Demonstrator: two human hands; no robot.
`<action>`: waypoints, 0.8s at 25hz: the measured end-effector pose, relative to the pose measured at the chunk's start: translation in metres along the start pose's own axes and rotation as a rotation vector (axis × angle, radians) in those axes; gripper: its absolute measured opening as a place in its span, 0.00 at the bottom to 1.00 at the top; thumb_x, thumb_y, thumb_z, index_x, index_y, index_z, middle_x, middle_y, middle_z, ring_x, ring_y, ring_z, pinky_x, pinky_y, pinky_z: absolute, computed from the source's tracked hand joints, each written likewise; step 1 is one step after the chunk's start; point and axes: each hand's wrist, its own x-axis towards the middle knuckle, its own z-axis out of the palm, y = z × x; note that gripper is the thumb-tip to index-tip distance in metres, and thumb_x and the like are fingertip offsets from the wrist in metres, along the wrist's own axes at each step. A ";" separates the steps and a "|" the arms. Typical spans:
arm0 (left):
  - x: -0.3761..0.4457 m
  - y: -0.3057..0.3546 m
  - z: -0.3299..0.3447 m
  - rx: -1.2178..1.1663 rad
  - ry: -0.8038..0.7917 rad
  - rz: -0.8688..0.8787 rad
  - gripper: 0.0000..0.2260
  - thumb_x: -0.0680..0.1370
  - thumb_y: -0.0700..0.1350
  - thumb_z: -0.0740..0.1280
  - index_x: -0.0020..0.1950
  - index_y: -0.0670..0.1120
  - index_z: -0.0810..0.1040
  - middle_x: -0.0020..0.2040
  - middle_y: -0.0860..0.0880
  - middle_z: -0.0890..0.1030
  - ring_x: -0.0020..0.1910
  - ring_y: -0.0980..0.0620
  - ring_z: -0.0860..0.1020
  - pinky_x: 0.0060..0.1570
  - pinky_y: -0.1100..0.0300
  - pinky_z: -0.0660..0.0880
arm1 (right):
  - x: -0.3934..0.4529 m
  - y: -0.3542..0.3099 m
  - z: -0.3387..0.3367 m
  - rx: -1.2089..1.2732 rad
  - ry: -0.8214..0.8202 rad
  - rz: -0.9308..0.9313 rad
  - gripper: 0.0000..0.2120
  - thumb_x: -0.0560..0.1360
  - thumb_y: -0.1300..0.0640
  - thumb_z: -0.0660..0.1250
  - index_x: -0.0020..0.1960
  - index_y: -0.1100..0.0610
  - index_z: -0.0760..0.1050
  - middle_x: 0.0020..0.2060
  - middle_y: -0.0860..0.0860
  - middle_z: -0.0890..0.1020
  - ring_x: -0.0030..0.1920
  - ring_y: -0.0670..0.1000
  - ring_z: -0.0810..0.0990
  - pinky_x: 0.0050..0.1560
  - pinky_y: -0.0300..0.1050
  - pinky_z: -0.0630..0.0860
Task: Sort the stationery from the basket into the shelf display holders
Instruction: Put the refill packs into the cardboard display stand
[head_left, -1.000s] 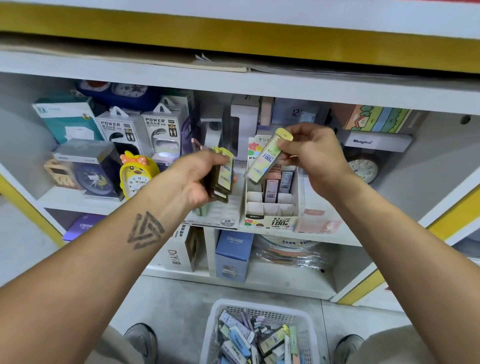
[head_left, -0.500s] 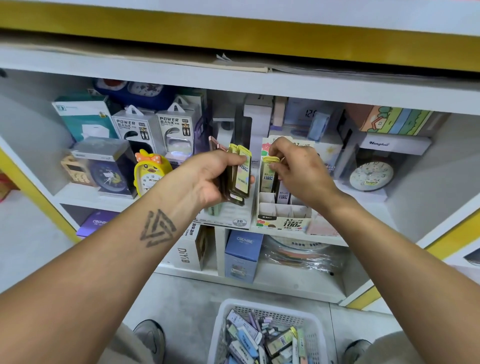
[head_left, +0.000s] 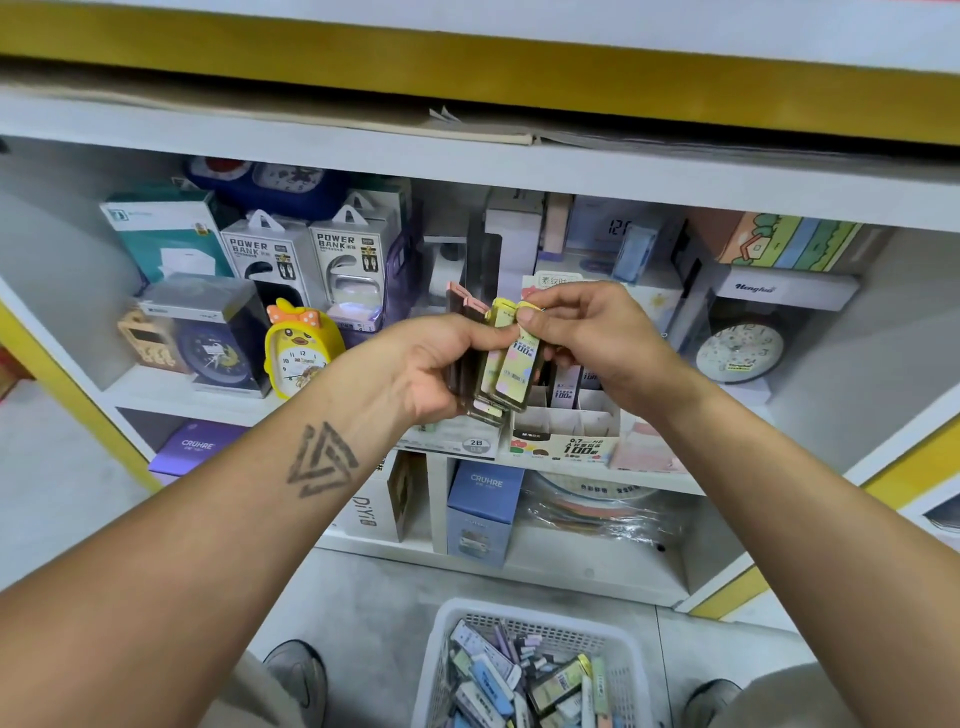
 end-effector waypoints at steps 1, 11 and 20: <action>0.000 0.000 0.000 -0.018 0.022 0.002 0.04 0.78 0.38 0.67 0.47 0.40 0.81 0.38 0.42 0.85 0.34 0.47 0.84 0.35 0.51 0.82 | -0.001 -0.002 -0.002 0.042 0.027 0.011 0.06 0.75 0.61 0.74 0.52 0.61 0.82 0.36 0.53 0.85 0.28 0.47 0.75 0.27 0.38 0.71; 0.005 0.006 -0.011 -0.114 0.212 0.081 0.04 0.81 0.37 0.63 0.47 0.40 0.76 0.41 0.41 0.80 0.38 0.47 0.80 0.35 0.56 0.80 | -0.001 0.007 -0.016 -0.792 0.199 -0.457 0.09 0.79 0.58 0.68 0.58 0.55 0.80 0.47 0.50 0.82 0.44 0.53 0.81 0.50 0.52 0.79; 0.004 0.004 -0.007 -0.104 0.158 0.050 0.04 0.80 0.38 0.63 0.48 0.39 0.76 0.40 0.39 0.80 0.38 0.44 0.80 0.42 0.51 0.79 | 0.002 0.018 -0.004 -1.071 0.177 -0.486 0.06 0.78 0.58 0.68 0.54 0.56 0.77 0.48 0.52 0.83 0.47 0.59 0.80 0.42 0.50 0.75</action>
